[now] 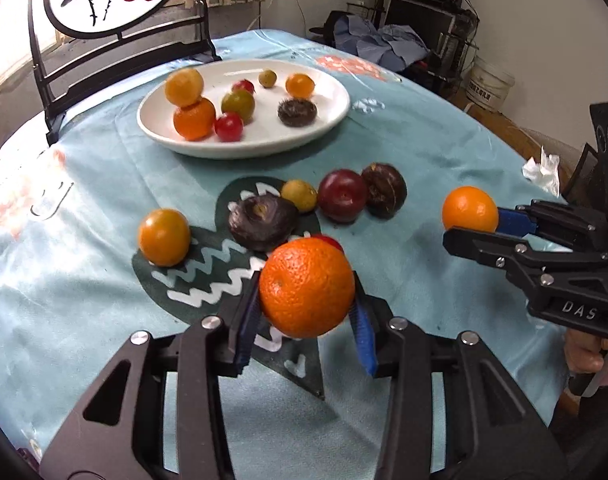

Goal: Organize fruits
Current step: 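Carry both fruits onto the white plate and open both tools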

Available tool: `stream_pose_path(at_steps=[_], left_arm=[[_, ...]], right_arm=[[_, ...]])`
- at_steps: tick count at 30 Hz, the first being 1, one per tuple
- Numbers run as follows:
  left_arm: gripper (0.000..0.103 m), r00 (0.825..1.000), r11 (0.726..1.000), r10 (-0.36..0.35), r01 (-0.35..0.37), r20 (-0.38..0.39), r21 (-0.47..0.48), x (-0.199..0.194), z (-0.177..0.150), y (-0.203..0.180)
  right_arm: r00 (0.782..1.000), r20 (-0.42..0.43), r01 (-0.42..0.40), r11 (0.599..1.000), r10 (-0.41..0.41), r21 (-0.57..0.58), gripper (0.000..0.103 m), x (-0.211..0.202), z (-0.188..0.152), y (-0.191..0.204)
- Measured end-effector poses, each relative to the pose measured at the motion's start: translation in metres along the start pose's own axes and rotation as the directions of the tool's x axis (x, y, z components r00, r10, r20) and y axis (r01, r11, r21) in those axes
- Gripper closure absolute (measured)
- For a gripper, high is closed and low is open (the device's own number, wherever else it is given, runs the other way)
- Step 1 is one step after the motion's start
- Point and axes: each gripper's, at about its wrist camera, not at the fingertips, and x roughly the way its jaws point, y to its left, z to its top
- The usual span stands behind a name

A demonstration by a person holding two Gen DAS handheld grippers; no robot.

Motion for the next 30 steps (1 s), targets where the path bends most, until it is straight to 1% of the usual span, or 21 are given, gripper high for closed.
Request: stream_pose_path(at_steps=[2,5,8,11,12,15,17,19,23,24,25,26,27,30], left_arm=[[0.061,0.999,1.000,0.012,-0.011,0.039,-0.020,-0.009,0.015,0.006],[0.061,0.996,0.998,0.053,-0.051,0.078,-0.032,-0.012,0.046,0.015],[0.061,0.990,0.994,0.097,-0.092,0.100,-0.059,0.000,0.078,0.026],[0.061,0.986,0.989,0.131,-0.122,0.103,-0.087,0.021,0.106,0.036],[0.061,0.986,0.988,0.133,-0.124,0.098,-0.090,0.030,0.114,0.039],[0.061,0.985,0.986,0.152,-0.146,0.076,-0.077,0.053,0.132,0.045],[0.061,0.986,0.986,0.156,-0.153,0.058,-0.065,0.066,0.140,0.047],[0.061,0.988,0.987,0.147,-0.144,0.046,-0.069,0.076,0.145,0.050],[0.059,0.983,0.982,0.182,-0.180,0.021,-0.058,0.089,0.150,0.051],[0.047,0.984,0.983,0.178,-0.177,0.020,-0.053,0.089,0.150,0.051],[0.043,0.981,0.981,0.189,-0.188,0.036,-0.050,0.085,0.150,0.051],[0.030,0.976,0.977,0.208,-0.206,0.056,-0.047,0.078,0.150,0.050],[0.019,0.972,0.975,0.221,-0.218,0.078,-0.052,0.069,0.150,0.051],[0.015,0.966,0.974,0.218,-0.208,0.136,-0.090,0.038,0.145,0.054]], right_arm=[[1.000,0.023,-0.006,1.000,0.006,-0.009,0.065,0.000,0.012,0.001],[0.998,0.069,-0.005,1.000,0.007,-0.017,0.065,0.003,0.036,0.002],[0.992,0.128,0.006,1.000,-0.005,-0.008,0.065,0.013,0.064,-0.003],[0.987,0.155,0.036,0.999,-0.038,0.018,0.065,0.033,0.091,-0.016],[0.987,0.152,0.045,0.999,-0.048,0.023,0.065,0.043,0.100,-0.020],[0.993,0.118,0.007,0.999,-0.013,0.045,0.065,0.070,0.122,-0.033],[0.994,0.106,0.022,0.999,-0.025,0.030,0.065,0.084,0.131,-0.037],[0.996,0.086,0.027,1.000,-0.028,0.012,0.065,0.098,0.136,-0.038],[0.998,0.058,0.023,1.000,-0.023,-0.006,0.064,0.116,0.137,-0.040],[0.998,0.059,0.023,1.000,-0.022,-0.014,0.061,0.118,0.136,-0.040],[0.998,0.063,0.030,0.999,-0.029,-0.016,0.058,0.118,0.136,-0.039],[0.997,0.073,0.041,0.999,-0.040,-0.015,0.055,0.115,0.135,-0.039],[0.996,0.084,0.041,0.999,-0.039,-0.014,0.054,0.110,0.135,-0.040],[0.992,0.123,0.015,1.000,-0.016,0.012,0.054,0.089,0.132,-0.042]])
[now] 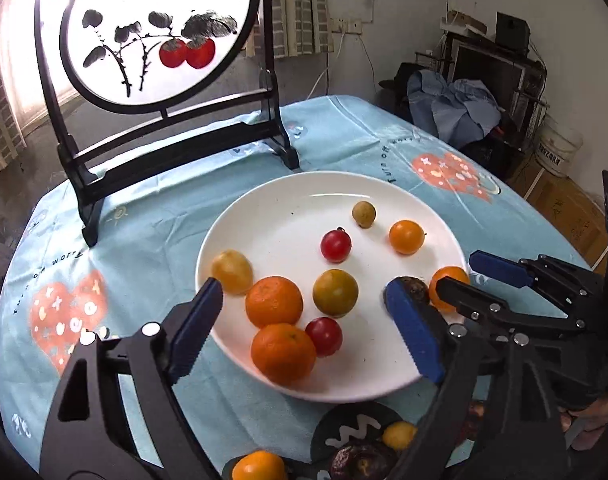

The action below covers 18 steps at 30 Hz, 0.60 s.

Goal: Organize fruits
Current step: 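Move both open tools back to the fruit pile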

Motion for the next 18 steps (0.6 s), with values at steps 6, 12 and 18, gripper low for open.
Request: stream_pose_path(at_steps=[6,12,18], left_arm=[[0.007,0.996,0.997,0.078,-0.077,0.041,-0.022,-0.055,-0.028,0.002],[0.005,0.995,0.995,0.099,-0.098,0.033,-0.024,-0.080,-0.085,0.001],[0.005,0.997,0.993,0.064,-0.068,-0.044,-0.100,-0.065,-0.121,0.010]], right_arm=[[0.999,0.031,-0.014,0.999,0.013,0.038,0.053,-0.047,-0.028,0.003],[0.999,0.043,0.018,0.997,-0.022,0.078,0.049,-0.082,-0.074,0.009],[0.999,0.004,0.040,0.994,-0.041,0.104,0.047,-0.088,-0.102,0.018]])
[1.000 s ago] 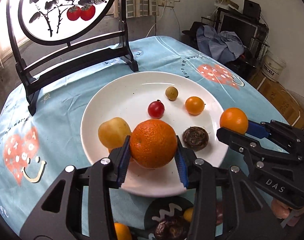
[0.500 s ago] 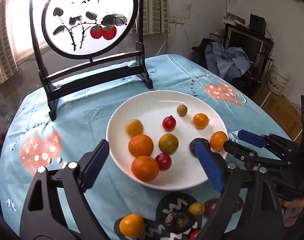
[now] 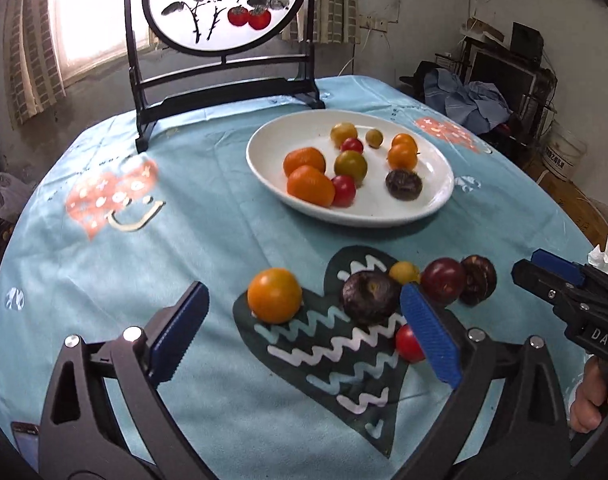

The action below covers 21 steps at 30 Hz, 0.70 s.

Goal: Organize fruits
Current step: 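Move both open tools back to the fruit pile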

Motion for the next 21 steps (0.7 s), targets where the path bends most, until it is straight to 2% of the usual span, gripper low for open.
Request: stream_pose_path(at_steps=[3,7,12,16,21], left_arm=[[0.005,1.000,1.000,0.006,-0.006,-0.015,-0.026,0.000,-0.005,0.007],[0.005,0.999,0.998,0.049,-0.048,0.018,-0.048,-0.006,-0.005,0.014],[0.005,0.999,0.996,0.042,-0.041,0.014,-0.080,-0.009,-0.002,0.021],[0.005,0.999,0.992,0.039,-0.039,0.001,-0.117,-0.009,-0.001,0.032],[0.005,0.999,0.985,0.053,-0.052,-0.003,-0.166,-0.009,0.000,0.044]], right_arm=[[0.999,-0.040,0.010,1.000,-0.009,0.012,0.047,0.006,-0.012,0.004],[0.995,-0.100,0.017,1.000,-0.015,0.011,0.047,0.016,-0.020,0.009],[0.990,-0.126,0.063,0.997,-0.067,-0.034,0.047,0.027,-0.016,0.017],[0.984,-0.159,0.078,0.996,-0.085,-0.054,0.052,0.039,-0.013,0.020],[0.983,-0.150,0.094,0.990,-0.109,-0.101,0.055,0.046,-0.009,0.025]])
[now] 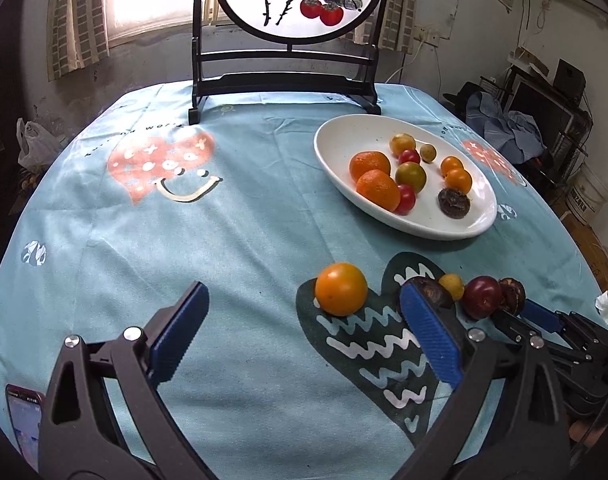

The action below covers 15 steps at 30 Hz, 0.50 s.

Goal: Organize fruits
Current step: 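Move both open tools back to the fruit pile, then grasp the dark brown oblong fruit with the right tool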

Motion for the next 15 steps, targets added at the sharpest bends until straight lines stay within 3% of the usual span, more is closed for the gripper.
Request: stream_pose_path(at_steps=[3,6,7,11,13,15], left_arm=[[0.005,1.000,1.000,0.006,-0.006,-0.001,-0.006,0.000,0.001,0.003],[0.005,1.000,1.000,0.024,-0.024,0.006,-0.003,0.000,0.002,0.006],[0.005,0.999,0.999,0.046,-0.046,0.011,0.001,0.000,0.002,0.007],[0.005,0.988,0.989,0.147,-0.148,0.040,0.009,0.003,0.004,0.015],[0.005,0.991,0.991,0.130,-0.130,0.028,0.016,0.007,0.004,0.016],[0.011,0.998,0.997,0.057,-0.058,0.009,0.049,0.011,0.003,0.012]], right_arm=[[1.000,0.004,-0.003,1.000,0.003,-0.005,0.057,0.002,0.003,0.000],[1.000,0.012,-0.014,1.000,0.014,-0.015,0.070,0.002,0.007,0.001],[1.000,0.013,-0.026,1.000,0.026,-0.018,0.076,0.003,0.007,0.001],[0.992,0.065,-0.116,0.990,0.111,0.080,0.077,-0.005,0.001,-0.015],[0.985,0.121,-0.140,0.980,0.123,0.140,0.077,-0.015,0.000,-0.026],[0.978,0.154,-0.169,0.972,0.144,0.163,0.078,-0.020,-0.002,-0.032]])
